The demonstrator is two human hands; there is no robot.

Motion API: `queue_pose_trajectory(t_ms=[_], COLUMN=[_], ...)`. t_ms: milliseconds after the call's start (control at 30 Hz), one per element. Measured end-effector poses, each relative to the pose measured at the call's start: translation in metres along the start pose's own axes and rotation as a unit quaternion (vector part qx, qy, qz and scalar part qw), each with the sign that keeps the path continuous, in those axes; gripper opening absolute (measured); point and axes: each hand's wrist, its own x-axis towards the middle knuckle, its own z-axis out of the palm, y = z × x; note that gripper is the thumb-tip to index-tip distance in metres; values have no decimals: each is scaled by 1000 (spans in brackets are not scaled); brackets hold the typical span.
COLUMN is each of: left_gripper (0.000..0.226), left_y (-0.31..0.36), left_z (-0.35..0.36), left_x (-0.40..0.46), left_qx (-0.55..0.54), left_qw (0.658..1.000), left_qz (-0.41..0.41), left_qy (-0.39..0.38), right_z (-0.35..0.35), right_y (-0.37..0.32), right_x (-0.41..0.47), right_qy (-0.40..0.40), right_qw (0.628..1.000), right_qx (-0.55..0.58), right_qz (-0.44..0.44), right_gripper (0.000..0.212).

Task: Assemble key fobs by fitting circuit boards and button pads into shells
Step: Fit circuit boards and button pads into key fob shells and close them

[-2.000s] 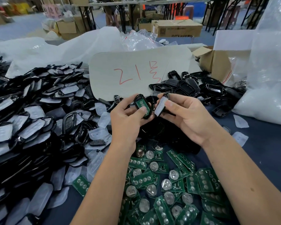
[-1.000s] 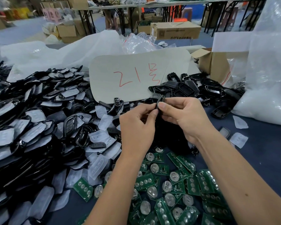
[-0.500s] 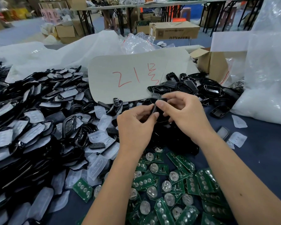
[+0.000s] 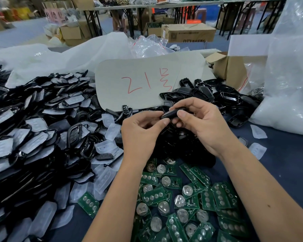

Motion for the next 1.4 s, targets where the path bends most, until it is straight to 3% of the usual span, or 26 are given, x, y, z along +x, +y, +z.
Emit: queue_pose_trajectory(t_ms=[433,867,1167,1400], left_gripper=[25,27,23,50], left_y=[6,6,1,4], left_z=[-3,-8,-2,2], left_x=[4,7,5,1], left_qx=[1,18,75,159], left_qw=[998,996,990,975], left_qz=[26,47,100,147], left_qy=[-48,-70,-64,-39], right_z=[-6,0,2,4], right_y=[0,-2,0,-2], right_x=[-2,-3,0,1], right_qy=[-4,7,-18,-28], right_qw=[1000,1000,992,982], right_qx=[2,-18,-104,-176], right_qz=[-8,-21,-67,-67], right_gripper=[27,23,23,22])
